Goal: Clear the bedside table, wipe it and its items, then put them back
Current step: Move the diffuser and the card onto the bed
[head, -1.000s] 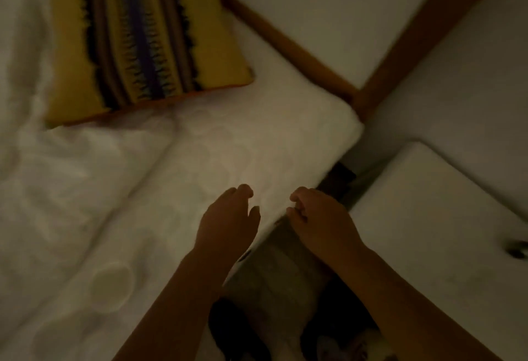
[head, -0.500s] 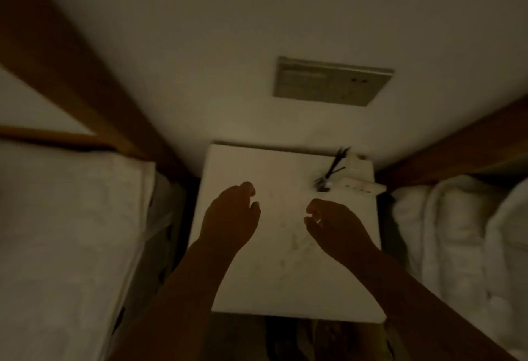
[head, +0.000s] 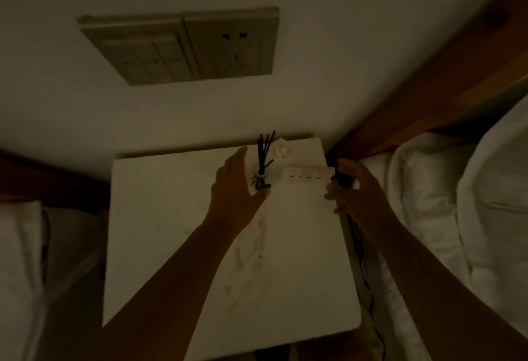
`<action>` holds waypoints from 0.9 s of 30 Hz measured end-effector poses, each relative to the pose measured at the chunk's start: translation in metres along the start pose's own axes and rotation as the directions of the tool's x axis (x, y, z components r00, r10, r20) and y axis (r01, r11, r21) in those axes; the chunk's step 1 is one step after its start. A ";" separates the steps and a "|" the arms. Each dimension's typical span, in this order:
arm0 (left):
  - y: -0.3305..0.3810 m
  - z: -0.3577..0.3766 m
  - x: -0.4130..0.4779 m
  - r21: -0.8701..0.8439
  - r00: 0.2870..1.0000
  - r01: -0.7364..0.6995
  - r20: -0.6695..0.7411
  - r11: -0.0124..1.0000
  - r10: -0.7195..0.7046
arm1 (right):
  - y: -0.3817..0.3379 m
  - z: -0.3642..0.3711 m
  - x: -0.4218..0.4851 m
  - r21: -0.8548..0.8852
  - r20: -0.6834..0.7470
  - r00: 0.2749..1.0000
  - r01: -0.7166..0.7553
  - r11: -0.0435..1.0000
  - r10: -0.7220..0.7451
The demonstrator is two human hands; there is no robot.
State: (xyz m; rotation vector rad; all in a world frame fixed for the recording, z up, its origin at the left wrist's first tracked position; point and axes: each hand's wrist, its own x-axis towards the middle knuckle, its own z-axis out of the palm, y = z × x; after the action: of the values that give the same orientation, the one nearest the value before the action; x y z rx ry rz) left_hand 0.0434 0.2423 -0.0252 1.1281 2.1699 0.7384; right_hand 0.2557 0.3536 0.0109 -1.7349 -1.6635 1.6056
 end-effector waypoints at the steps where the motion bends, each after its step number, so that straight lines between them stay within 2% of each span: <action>1: -0.002 0.005 0.002 0.002 1.000 0.002 0.000 1.000 -0.002 | 0.000 0.003 0.004 0.019 0.049 0.999 0.024 1.000 -0.025; 3: -0.006 0.013 0.006 0.033 1.000 -0.030 -0.006 0.999 0.031 | 0.001 0.010 0.013 0.020 0.103 0.994 0.039 0.999 -0.041; 8: -0.014 0.032 0.013 0.164 0.987 -0.102 -0.110 0.981 0.120 | 0.009 0.021 0.031 0.063 0.106 0.994 0.027 0.998 -0.034; 13: -0.016 0.025 0.015 0.048 0.987 -0.103 -0.119 0.994 0.108 | 0.009 0.034 0.038 0.094 0.116 0.988 0.087 0.992 -0.097; 18: -0.032 -0.008 -0.009 -0.135 0.978 0.024 -0.202 0.991 -0.051 | -0.007 0.055 0.026 0.070 0.213 0.970 0.102 0.992 -0.115; 21: -0.059 -0.037 -0.035 -0.274 0.949 0.147 -0.232 0.950 -0.213 | -0.027 0.084 0.012 0.098 0.301 0.943 0.115 0.989 -0.139; 27: -0.134 -0.104 -0.106 -0.444 0.818 0.323 -0.313 0.836 -0.482 | -0.071 0.187 -0.025 0.070 0.526 0.824 0.205 0.976 -0.211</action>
State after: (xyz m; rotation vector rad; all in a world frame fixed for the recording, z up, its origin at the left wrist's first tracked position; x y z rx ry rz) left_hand -0.0499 0.0657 -0.0223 0.2933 2.3552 1.2023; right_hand 0.0738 0.2660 0.0116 -1.0939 -1.9849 2.1024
